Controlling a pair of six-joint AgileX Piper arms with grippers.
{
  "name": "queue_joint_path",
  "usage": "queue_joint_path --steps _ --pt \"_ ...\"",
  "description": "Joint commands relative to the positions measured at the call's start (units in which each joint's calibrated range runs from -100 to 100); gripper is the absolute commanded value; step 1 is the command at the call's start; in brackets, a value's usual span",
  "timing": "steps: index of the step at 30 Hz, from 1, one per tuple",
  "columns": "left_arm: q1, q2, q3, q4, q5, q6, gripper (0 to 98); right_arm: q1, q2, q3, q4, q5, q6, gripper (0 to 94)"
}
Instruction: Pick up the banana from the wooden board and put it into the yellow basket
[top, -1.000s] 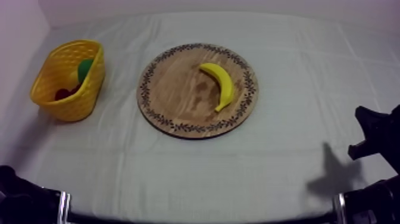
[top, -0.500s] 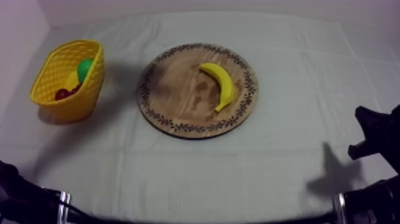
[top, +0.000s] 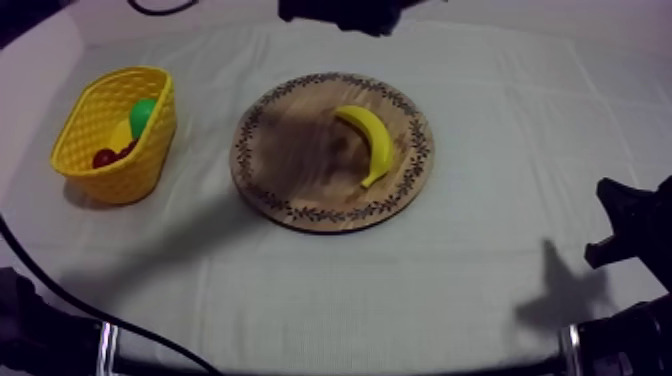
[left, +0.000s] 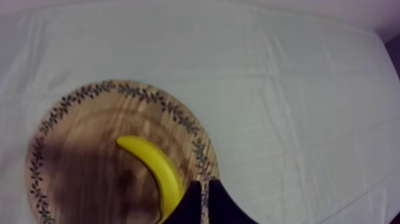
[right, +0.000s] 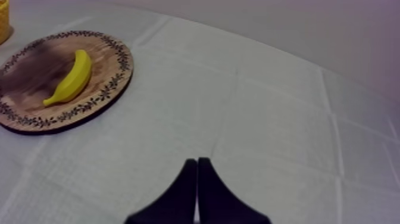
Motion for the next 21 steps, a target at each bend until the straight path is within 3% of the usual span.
queue_joint_path --steps 1,9,13,16,18,21 --pt "0.1 2.3 -1.0 0.00 0.0 0.6 0.7 0.0 0.0 0.0 0.0 0.0 0.0 0.3" --pt "0.2 8.0 -5.5 -0.31 -1.9 1.7 1.3 0.0 0.0 0.0 0.0 0.0 0.0 0.3" --pt "0.1 9.3 -6.4 -0.76 -2.8 2.6 28.8 0.0 0.0 0.0 0.0 0.0 0.0 0.3" --pt "0.1 9.9 -6.0 -0.85 -4.9 0.7 51.8 0.0 0.0 0.0 0.0 0.0 0.0 0.3" --pt "0.1 10.1 -5.3 -1.04 -6.3 -0.7 58.1 0.0 0.0 0.0 0.0 0.0 0.0 0.3" --pt "0.1 10.1 -5.1 -1.69 -6.7 -0.1 59.4 0.0 0.0 0.0 0.0 0.0 0.0 0.3"
